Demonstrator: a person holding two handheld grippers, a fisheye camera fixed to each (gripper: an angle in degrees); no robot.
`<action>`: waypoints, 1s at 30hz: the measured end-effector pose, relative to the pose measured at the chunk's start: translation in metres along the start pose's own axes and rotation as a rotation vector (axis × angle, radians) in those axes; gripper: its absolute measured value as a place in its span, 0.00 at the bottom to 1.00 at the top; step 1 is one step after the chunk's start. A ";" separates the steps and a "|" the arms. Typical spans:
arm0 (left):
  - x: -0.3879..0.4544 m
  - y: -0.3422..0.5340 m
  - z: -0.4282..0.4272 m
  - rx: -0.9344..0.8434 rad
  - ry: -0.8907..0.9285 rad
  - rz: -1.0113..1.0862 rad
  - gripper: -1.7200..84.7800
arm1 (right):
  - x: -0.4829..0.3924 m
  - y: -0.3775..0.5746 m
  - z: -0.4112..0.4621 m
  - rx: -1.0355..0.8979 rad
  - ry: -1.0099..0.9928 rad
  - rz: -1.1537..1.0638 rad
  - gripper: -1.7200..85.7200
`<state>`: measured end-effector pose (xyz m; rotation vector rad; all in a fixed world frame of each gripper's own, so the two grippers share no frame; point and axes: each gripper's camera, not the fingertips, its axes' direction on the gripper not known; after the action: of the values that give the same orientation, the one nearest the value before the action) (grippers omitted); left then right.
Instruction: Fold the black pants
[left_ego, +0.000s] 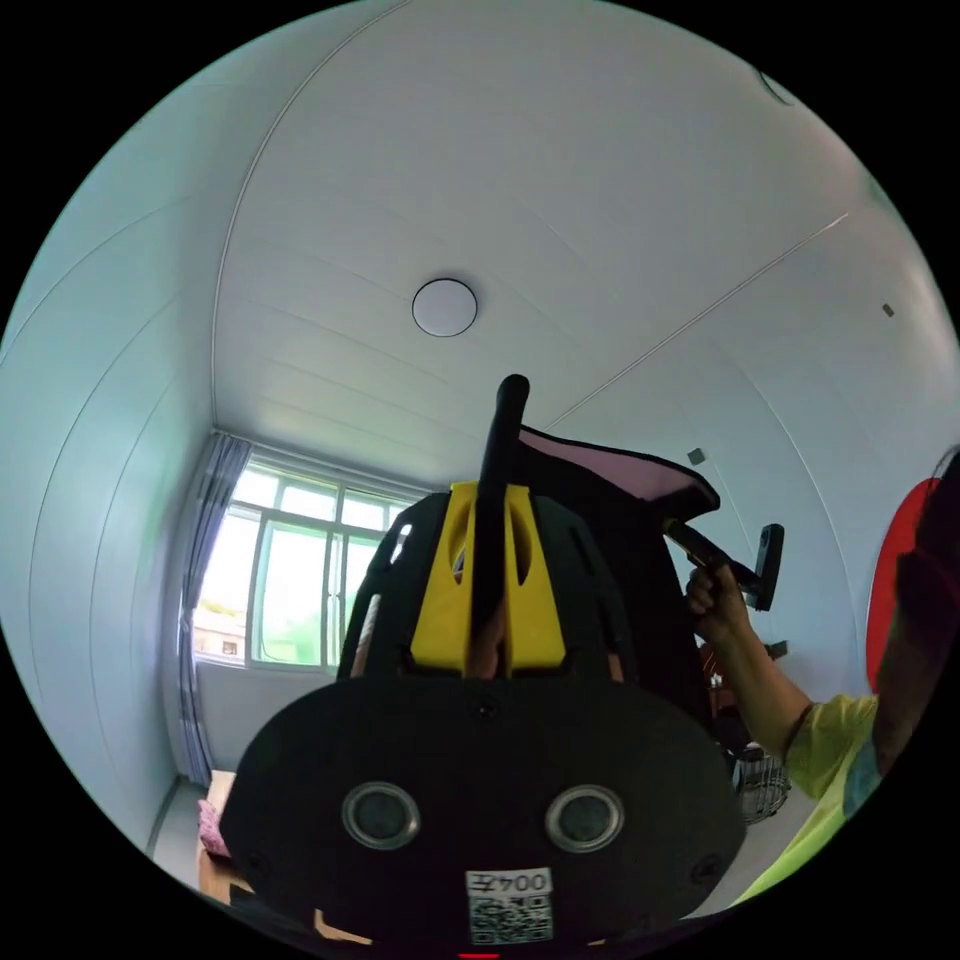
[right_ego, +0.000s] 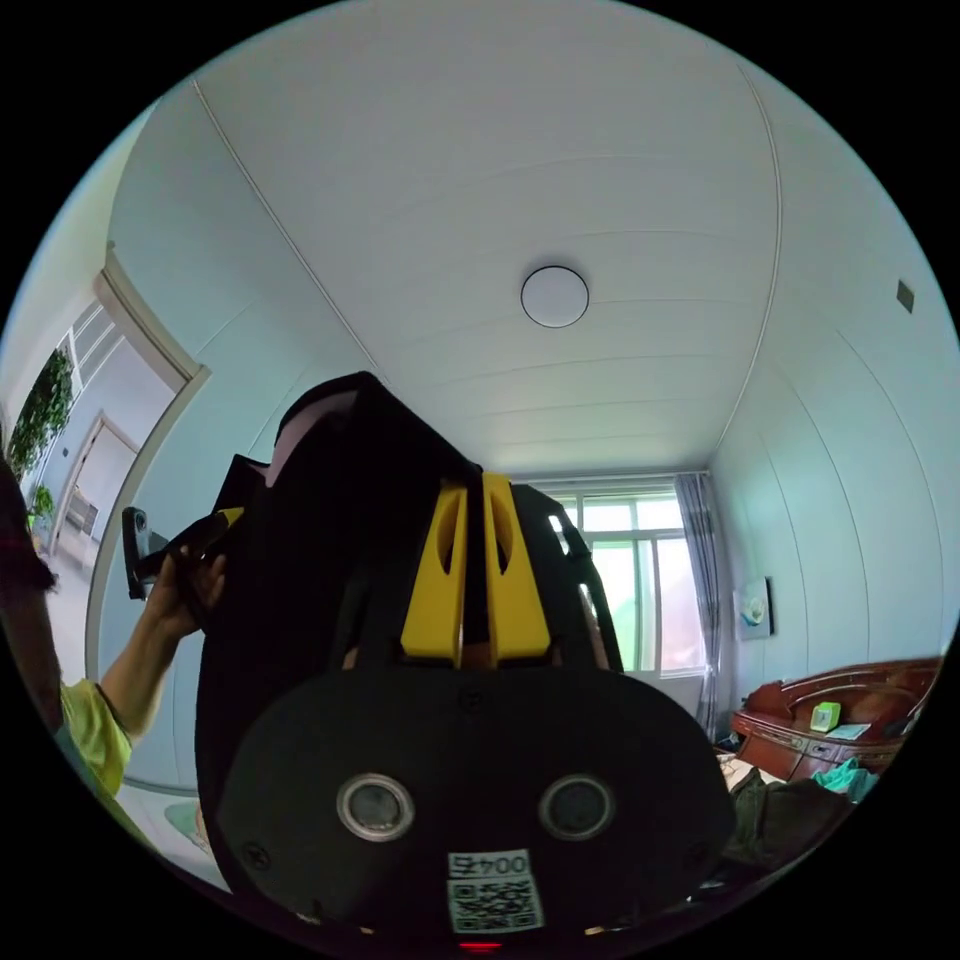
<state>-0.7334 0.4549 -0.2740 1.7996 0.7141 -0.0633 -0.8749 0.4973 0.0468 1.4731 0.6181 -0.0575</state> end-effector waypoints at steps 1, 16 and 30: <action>0.001 -0.010 -0.001 0.003 -0.007 0.000 0.03 | -0.003 -0.003 0.000 0.002 -0.011 0.003 0.02; 0.011 0.218 0.035 -0.314 -0.226 0.086 0.03 | 0.018 0.274 0.010 -0.216 -0.053 0.379 0.05; -0.143 0.538 0.310 -0.597 -0.370 0.056 0.03 | 0.117 0.556 0.288 -0.637 0.183 0.294 0.07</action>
<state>-0.4890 0.0255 0.1280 1.1880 0.3616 -0.1276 -0.4504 0.3362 0.4941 0.9365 0.4969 0.4688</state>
